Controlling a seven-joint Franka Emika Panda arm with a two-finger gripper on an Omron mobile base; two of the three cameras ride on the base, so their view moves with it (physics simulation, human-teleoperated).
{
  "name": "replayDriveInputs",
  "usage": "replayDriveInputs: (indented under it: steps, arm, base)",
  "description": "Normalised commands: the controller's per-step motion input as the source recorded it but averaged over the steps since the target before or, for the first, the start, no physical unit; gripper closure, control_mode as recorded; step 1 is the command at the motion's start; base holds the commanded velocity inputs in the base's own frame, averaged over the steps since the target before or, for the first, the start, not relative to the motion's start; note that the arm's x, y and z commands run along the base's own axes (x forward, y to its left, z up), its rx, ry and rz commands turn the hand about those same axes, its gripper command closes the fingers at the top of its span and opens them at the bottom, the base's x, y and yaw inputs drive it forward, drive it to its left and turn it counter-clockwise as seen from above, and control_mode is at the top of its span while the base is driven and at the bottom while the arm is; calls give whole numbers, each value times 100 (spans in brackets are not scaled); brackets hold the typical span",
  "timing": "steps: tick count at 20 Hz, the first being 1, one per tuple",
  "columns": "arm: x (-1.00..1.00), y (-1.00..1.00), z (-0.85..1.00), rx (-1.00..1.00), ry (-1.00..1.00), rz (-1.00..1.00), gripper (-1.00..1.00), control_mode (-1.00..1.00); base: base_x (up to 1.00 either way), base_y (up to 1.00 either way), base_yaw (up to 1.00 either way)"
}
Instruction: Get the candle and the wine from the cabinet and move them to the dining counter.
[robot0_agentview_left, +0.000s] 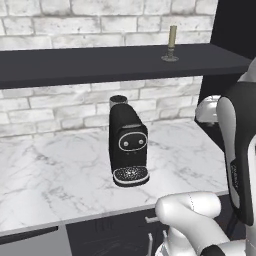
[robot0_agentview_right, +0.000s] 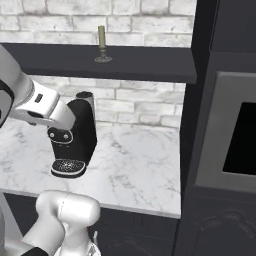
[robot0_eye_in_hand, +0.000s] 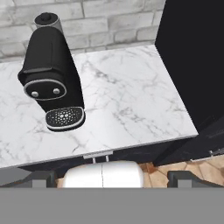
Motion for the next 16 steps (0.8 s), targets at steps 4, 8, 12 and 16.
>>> replayDriveInputs:
  steps: [4,8,12,16]
  arm:
    - [0,0,0,0,0,0,-100,100]
    - [0,0,0,0,0,0,-100,100]
    - [-9,0,16,0,-9,0,-100,-100]
    - [-25,0,53,-1,-22,0,-100,-100]
  base:
    - [28,0,3]
    - [12,0,0]
    - [0,0,0]
    - [0,0,0]
